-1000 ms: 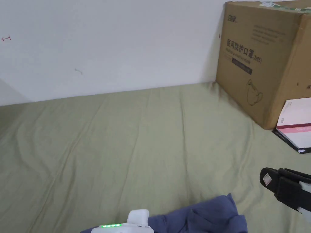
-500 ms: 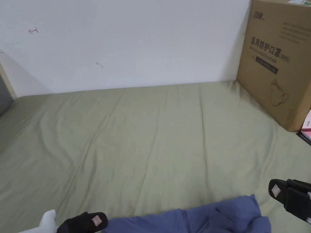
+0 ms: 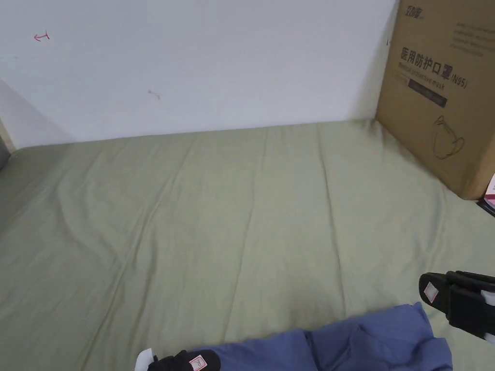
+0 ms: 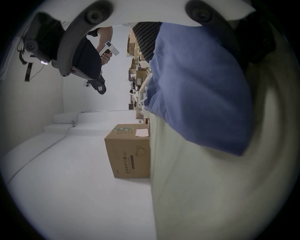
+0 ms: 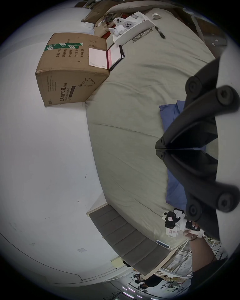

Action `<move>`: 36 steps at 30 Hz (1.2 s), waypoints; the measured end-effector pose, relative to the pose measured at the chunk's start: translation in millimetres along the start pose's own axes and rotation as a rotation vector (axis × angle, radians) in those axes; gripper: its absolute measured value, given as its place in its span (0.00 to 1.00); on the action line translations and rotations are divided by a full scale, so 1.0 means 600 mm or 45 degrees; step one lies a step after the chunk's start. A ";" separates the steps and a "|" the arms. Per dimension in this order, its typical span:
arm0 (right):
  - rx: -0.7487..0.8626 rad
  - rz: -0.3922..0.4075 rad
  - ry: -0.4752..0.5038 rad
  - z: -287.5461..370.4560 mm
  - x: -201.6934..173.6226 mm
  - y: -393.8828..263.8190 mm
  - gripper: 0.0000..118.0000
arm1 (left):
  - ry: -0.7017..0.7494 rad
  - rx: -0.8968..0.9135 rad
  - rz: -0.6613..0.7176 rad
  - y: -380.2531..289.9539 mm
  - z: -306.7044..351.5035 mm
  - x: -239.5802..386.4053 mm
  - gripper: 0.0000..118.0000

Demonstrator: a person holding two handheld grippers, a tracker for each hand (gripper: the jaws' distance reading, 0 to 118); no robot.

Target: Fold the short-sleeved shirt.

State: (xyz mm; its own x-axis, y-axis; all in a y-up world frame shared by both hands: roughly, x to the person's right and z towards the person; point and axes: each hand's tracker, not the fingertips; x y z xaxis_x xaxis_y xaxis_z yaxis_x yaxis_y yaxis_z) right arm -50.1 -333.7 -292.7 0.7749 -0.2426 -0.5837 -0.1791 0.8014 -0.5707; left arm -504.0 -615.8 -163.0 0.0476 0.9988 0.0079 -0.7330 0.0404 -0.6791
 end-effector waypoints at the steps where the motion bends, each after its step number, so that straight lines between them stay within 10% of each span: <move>1: -0.001 0.003 0.004 0.000 -0.002 0.000 0.00 | 0.002 0.027 0.041 0.005 0.006 -0.008 0.84; 3: -0.005 0.015 0.017 0.000 -0.001 -0.003 0.00 | 0.221 0.103 0.149 0.015 0.023 -0.034 0.07; 10: -0.018 0.085 0.036 0.005 0.004 -0.009 0.00 | 0.814 0.077 -0.142 -0.004 -0.003 0.104 0.07; 17: 0.016 0.112 0.114 0.022 0.030 -0.019 0.00 | 1.683 0.215 -0.822 -0.081 -0.002 0.316 0.07; 25: 0.059 0.070 0.096 0.043 0.079 -0.047 0.00 | 1.134 0.164 -0.529 -0.090 -0.129 0.399 0.07; 34: 0.094 -0.046 -0.011 0.074 0.152 -0.064 0.00 | 1.060 -0.062 -0.248 -0.052 -0.381 0.272 0.09; 36: 0.098 -0.060 -0.031 0.077 0.165 -0.065 0.00 | 1.080 -0.091 -0.295 -0.051 -0.411 0.244 0.27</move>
State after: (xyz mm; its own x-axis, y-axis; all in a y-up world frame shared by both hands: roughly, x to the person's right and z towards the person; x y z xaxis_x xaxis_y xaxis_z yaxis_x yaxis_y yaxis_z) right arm 61.7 -363.5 -301.5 0.7962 -0.2684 -0.5423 -0.0958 0.8291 -0.5508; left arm -307.0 -477.4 -322.1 0.6982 0.6083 -0.3775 -0.5997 0.2090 -0.7725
